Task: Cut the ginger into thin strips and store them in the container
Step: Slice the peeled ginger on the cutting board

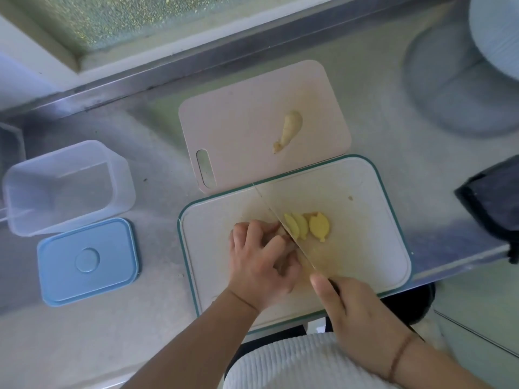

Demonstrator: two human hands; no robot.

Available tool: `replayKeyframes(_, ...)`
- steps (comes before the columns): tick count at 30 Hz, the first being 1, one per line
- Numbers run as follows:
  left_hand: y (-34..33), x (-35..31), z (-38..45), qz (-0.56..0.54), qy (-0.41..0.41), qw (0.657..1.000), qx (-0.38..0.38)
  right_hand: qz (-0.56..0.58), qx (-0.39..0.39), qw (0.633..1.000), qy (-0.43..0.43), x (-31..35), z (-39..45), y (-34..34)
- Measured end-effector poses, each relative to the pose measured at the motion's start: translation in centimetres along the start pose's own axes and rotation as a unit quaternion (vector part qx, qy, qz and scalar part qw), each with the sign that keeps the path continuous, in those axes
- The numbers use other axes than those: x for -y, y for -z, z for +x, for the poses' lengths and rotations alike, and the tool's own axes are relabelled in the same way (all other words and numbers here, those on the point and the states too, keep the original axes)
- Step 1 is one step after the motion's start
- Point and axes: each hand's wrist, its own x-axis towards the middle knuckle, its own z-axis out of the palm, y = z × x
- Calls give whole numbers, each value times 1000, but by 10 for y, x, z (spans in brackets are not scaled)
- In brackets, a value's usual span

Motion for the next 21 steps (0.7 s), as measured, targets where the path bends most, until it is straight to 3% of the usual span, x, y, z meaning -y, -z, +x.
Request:
replayKeyframes(6,0,4,-2,2,8,1000,3,12,-22,998,56,24,45,-9)
replayKeyframes(13,-1,1,0,-3,6,1000,-3,2,14,1000,-8,-4,2,-4)
replayKeyframes(21,0,3,-2,4,0,1000,-8,42,-9,996,72,12,48,-13)
